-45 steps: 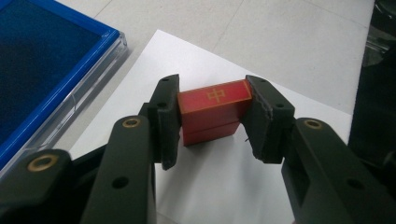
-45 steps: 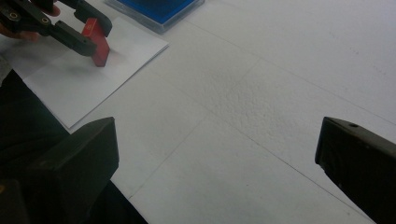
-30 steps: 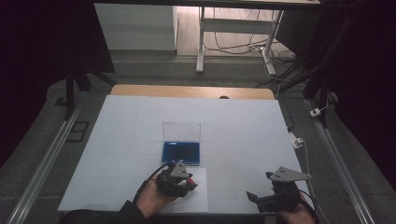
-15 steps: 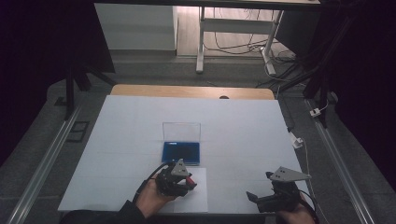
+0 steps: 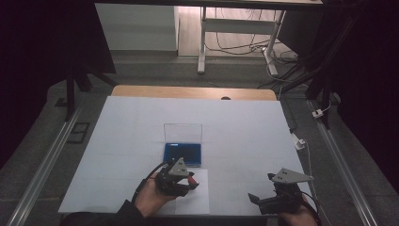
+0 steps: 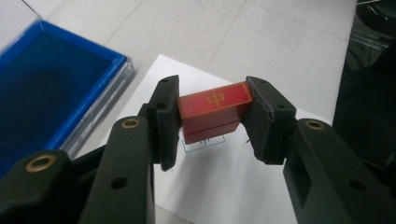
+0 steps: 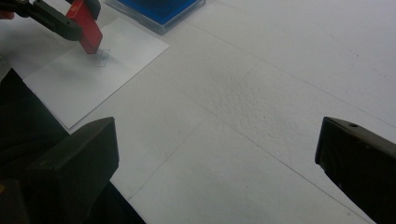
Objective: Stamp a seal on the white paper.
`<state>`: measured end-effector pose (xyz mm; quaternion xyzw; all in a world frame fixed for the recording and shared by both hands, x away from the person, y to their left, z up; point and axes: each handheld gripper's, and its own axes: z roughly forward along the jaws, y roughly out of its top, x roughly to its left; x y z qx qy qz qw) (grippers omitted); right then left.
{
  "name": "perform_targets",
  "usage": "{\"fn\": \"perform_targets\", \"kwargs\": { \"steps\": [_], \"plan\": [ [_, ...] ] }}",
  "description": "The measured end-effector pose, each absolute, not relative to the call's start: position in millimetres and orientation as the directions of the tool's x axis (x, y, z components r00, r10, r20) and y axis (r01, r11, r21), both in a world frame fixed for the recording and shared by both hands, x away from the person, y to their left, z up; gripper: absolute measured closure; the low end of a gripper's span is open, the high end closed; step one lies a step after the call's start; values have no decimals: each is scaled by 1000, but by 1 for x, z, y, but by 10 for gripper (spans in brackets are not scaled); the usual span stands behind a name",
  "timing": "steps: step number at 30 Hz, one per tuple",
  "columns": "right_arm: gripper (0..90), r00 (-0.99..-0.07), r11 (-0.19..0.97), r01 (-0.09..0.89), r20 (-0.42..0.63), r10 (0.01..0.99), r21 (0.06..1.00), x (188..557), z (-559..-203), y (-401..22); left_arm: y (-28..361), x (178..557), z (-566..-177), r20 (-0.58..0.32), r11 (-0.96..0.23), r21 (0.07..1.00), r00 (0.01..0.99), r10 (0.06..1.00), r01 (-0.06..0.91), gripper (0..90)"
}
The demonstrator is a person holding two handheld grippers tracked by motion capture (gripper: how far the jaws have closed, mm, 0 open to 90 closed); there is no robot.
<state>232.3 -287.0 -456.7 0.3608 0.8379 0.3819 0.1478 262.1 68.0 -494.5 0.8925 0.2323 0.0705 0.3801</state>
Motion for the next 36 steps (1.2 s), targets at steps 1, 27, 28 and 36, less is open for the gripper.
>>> {"fn": "perform_targets", "kwargs": {
  "steps": [1, 27, 28, 36],
  "plan": [
    [0, -696, 448, 491, 28, 717, 747, 232, -457, -287, 69, 262, -494, -51, -600, 713, 881, 470, 362, 575],
    [0, -701, 456, 487, 22, 713, 745, 232, -457, -286, 95, 278, -476, -72, -534, 744, 842, 535, 402, 575],
    [0, -701, 457, 487, 22, 713, 745, 232, -457, -286, 96, 278, -476, -70, -534, 743, 841, 536, 402, 575],
    [0, -702, 457, 486, 21, 712, 745, 232, -457, -286, 103, 284, -470, -74, -518, 745, 824, 562, 420, 576]
  ]
}}
